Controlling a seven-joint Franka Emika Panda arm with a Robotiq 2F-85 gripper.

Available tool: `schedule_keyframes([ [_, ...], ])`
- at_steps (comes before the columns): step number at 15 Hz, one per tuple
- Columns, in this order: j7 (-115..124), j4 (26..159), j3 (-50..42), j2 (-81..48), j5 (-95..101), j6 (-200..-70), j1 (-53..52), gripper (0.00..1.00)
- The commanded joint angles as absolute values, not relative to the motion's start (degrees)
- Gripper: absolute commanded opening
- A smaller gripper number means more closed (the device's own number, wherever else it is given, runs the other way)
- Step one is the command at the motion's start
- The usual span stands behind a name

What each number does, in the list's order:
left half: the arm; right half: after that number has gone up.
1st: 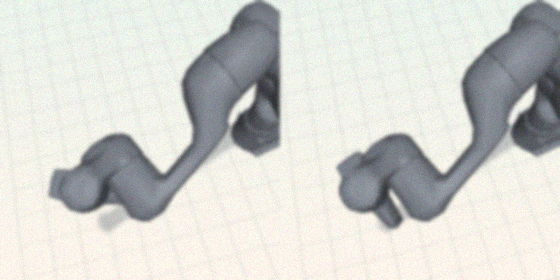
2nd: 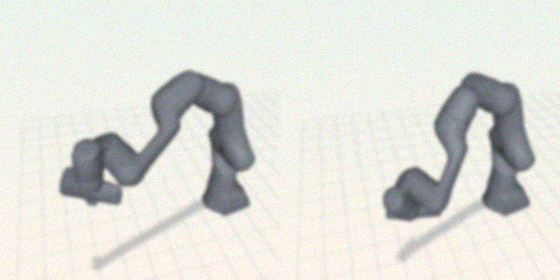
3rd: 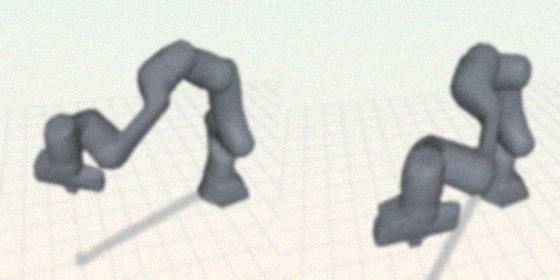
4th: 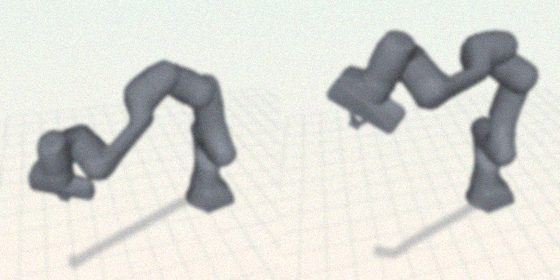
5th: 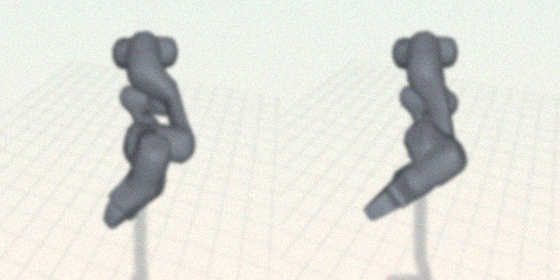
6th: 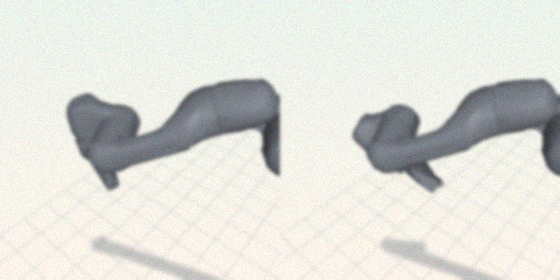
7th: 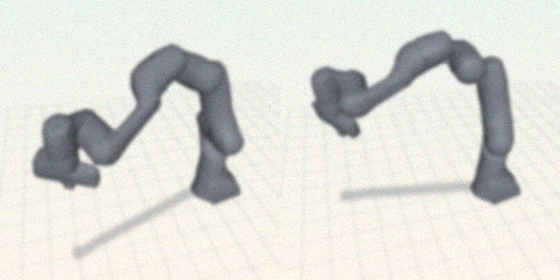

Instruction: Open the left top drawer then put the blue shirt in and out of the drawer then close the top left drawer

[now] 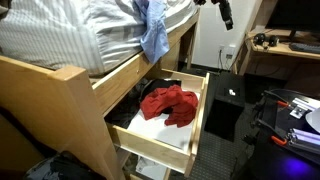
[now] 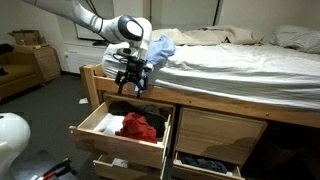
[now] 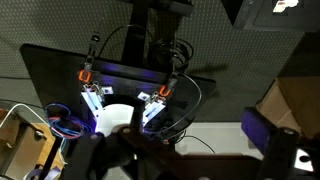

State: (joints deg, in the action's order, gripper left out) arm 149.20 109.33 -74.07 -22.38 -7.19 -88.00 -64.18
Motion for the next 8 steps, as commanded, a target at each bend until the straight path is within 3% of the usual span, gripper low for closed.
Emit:
schedule_keyframes([
  [1, 149.21, 111.26, -81.13, -26.19, -8.08, -94.53, -69.74, 1.0],
  [2, 149.21, 110.75, -76.74, -23.84, -7.08, -91.3, -66.27, 1.0],
  [6, 149.21, 110.79, -80.23, -25.53, -7.19, -93.15, -69.15, 1.0],
  [8, 149.19, 113.38, -73.95, -23.69, -5.06, -92.34, -64.48, 1.0],
])
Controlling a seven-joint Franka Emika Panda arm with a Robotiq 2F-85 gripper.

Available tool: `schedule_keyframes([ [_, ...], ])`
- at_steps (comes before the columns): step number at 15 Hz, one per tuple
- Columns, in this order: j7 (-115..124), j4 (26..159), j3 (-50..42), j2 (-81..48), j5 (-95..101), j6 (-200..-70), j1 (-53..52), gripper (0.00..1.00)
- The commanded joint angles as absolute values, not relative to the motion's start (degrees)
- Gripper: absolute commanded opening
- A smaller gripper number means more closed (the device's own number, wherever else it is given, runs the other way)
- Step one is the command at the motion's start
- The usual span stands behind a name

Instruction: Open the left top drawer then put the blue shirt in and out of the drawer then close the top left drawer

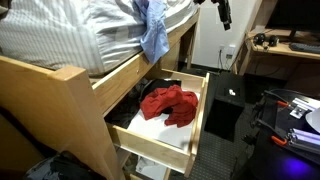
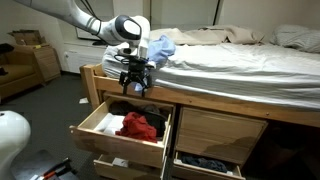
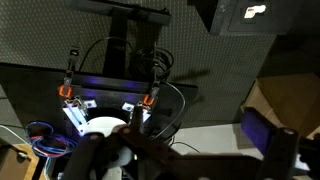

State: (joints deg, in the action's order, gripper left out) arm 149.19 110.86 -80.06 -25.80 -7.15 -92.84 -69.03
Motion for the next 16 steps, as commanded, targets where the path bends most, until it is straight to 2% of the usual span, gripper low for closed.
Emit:
schedule_keyframes([
  [1, 149.09, 114.98, -70.66, -23.33, -4.53, -91.54, -61.93, 1.0],
  [5, 148.31, 118.81, -53.48, -23.58, -4.16, -90.31, -45.28, 1.0],
  [6, 145.18, 119.31, -57.38, -28.71, -8.28, -90.13, -48.08, 1.0],
  [7, 149.94, 119.98, -47.53, -24.21, -4.08, -91.67, -39.03, 1.0],
  [8, 152.41, 119.33, -47.03, -21.98, -1.44, -91.58, -39.45, 1.0],
  [9, 148.68, 119.67, -51.95, -26.54, -5.1, -91.27, -43.49, 1.0],
  [13, 149.02, 119.59, -48.87, -26.22, -4.88, -91.3, -40.11, 1.0],
  [16, 149.19, 122.88, -52.91, -30.69, -16.28, -104.34, -43.3, 1.0],
])
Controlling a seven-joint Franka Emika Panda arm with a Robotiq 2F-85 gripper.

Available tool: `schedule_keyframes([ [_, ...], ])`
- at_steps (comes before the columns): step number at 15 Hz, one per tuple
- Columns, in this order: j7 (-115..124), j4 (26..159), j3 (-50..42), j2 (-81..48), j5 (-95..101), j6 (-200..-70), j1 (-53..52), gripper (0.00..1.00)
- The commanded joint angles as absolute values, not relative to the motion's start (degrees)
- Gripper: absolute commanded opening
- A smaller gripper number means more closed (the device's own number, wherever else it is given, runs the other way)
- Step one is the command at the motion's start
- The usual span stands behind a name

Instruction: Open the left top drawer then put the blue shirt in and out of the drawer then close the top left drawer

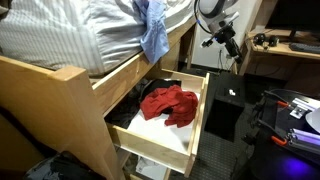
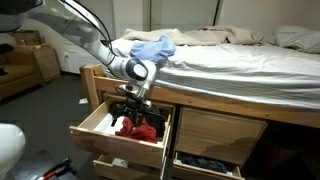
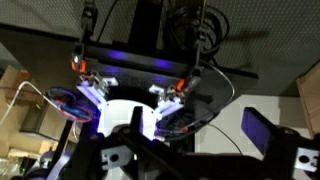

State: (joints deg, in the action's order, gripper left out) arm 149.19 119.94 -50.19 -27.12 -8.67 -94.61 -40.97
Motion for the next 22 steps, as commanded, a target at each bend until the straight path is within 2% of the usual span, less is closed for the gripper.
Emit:
schedule_keyframes([
  [1, 149.19, 124.97, -53.72, -31.85, -19.74, -109.29, -44.31, 1.0],
  [5, 149.19, 130.04, -54.46, -37.93, -34.12, -124.65, -47.4, 1.0],
  [13, 149.19, 127.95, -52.35, -43.39, -37.1, -122.46, -46.24, 1.0],
  [20, 148.69, 127.59, -43.9, -48.17, -59.72, -136.8, -41.31, 1.0],
  [22, 148.98, 128.74, -45.4, -47.98, -56.94, -134.44, -43.18, 1.0],
])
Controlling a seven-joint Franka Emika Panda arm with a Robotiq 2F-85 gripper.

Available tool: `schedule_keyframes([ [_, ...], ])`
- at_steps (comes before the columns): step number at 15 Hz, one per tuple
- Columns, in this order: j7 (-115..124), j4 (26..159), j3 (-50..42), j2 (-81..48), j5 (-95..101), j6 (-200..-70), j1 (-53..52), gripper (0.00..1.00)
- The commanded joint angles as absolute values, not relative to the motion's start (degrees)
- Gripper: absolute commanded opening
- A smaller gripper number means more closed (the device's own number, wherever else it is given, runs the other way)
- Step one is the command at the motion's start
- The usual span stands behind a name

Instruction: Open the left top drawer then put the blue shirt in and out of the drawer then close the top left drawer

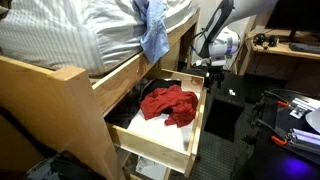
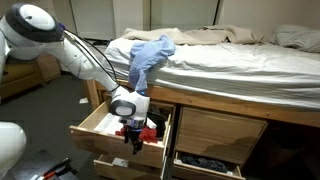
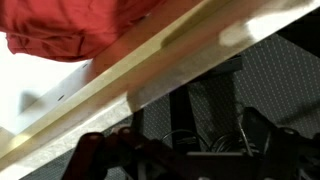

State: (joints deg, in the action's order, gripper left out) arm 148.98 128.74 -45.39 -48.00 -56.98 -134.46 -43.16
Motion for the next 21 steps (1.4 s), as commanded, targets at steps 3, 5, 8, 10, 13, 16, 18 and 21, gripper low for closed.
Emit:
schedule_keyframes([
  [3, 148.99, 128.73, -45.2, -48.44, -57.95, -134.8, -42.92, 1.0],
  [5, 148.99, 128.73, -45.19, -48.44, -57.95, -134.81, -42.91, 1.0],
  [8, 148.99, 126.88, -43.64, -52.92, -68.31, -138.36, -43.87, 1.0],
  [10, 152.36, 126.79, -36.54, -49.3, -68.64, -147.28, -39.27, 1.0],
  [13, 150.11, 125.65, -39.01, -52.21, -77.82, -152.75, -46.78, 1.0],
  [16, 148.94, 122.85, -36.56, -53.82, -86.74, -162.57, -48.52, 1.0],
  [18, 149.05, 124.92, -37.41, -51.96, -83.99, -160.24, -48.77, 1.0],
  [21, 149.26, 123.56, -36.98, -53.64, -85.34, -161.42, -49.54, 1.0],
])
